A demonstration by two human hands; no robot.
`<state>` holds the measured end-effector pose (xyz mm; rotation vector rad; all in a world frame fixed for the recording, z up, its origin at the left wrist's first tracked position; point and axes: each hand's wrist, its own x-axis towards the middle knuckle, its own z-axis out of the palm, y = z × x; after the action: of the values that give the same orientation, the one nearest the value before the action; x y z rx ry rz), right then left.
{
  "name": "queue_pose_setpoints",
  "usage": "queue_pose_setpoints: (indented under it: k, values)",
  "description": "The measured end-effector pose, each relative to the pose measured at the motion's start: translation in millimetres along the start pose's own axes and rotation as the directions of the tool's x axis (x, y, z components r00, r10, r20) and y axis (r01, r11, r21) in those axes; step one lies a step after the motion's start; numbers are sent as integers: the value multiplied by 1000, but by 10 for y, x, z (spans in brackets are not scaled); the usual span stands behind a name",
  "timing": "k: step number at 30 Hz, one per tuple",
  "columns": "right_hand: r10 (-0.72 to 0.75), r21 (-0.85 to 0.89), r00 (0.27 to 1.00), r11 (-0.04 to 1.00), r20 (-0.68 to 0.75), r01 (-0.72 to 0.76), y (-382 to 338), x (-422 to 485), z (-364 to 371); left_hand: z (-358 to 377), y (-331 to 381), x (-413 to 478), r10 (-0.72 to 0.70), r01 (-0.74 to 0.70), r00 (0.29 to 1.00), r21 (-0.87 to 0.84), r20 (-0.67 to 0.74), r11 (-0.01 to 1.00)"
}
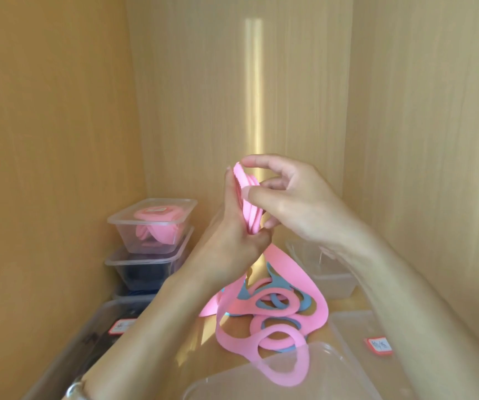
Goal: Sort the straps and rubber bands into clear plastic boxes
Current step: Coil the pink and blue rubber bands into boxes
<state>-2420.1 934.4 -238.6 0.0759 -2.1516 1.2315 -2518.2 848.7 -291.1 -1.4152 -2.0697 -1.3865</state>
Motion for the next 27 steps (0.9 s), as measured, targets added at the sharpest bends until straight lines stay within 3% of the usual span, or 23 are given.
queue_pose_setpoints:
  k: [3, 7, 11, 16, 21, 25, 27]
  values:
    - [-3, 87, 997, 996, -72, 9, -28, 2, -17, 1, -9, -17, -36, 37, 999, 43, -10, 998]
    - [-42, 228, 980, 970, -195, 87, -122, 9, -73, 9, 36, -27, -39, 36, 999, -112, -17, 993]
    - [-91, 448, 955, 868, -281, 214, -244, -20, -228, -9, 117, -43, -85, 78, 995, -134, -46, 988]
    - [-125, 566, 946, 775, -300, 282, -317, -70, -262, -15, 234, -76, -141, 124, 989, -263, -48, 957]
    - [-133, 623, 917, 696, -376, 357, -379, -85, -333, -148, 273, -21, -76, 5, 963, -264, -259, 965]
    - [-109, 621, 908, 696, -404, 360, -334, -65, -326, -379, 305, 59, 55, -151, 865, -154, -499, 976]
    - [-78, 641, 908, 683, -412, 350, -317, -42, -302, -446, 285, 74, 101, -176, 829, -86, -550, 981]
